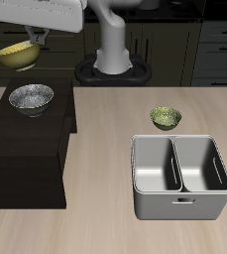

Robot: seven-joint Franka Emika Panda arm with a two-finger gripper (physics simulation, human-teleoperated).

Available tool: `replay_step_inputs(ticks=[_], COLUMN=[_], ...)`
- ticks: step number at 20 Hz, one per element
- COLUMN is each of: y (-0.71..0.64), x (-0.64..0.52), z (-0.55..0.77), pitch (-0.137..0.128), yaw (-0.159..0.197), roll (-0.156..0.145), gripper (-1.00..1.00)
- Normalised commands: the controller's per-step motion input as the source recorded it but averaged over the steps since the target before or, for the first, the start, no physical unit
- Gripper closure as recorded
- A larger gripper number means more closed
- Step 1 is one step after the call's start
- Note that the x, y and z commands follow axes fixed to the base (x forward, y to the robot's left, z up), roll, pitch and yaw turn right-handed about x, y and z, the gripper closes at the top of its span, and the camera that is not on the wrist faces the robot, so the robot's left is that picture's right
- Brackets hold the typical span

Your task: Stack the yellow bowl on the black bowl

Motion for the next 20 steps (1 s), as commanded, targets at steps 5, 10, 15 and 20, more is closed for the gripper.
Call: replay_step_inputs(ticks=[5,10,15,20], y=[-0.04,0.01,-0.11,-0.03], x=[0.11,0.02,0.02,0.03], z=[-0.15,-0.1,-0.05,-0.19], pitch=[0.012,-0.006,-0.011,0.016], yaw=[0.023,0.015,-0.001,-0.013], roll=[0.04,0.004,-0.034,-0.008], gripper=[1.0,1.0,1.0,1.0])
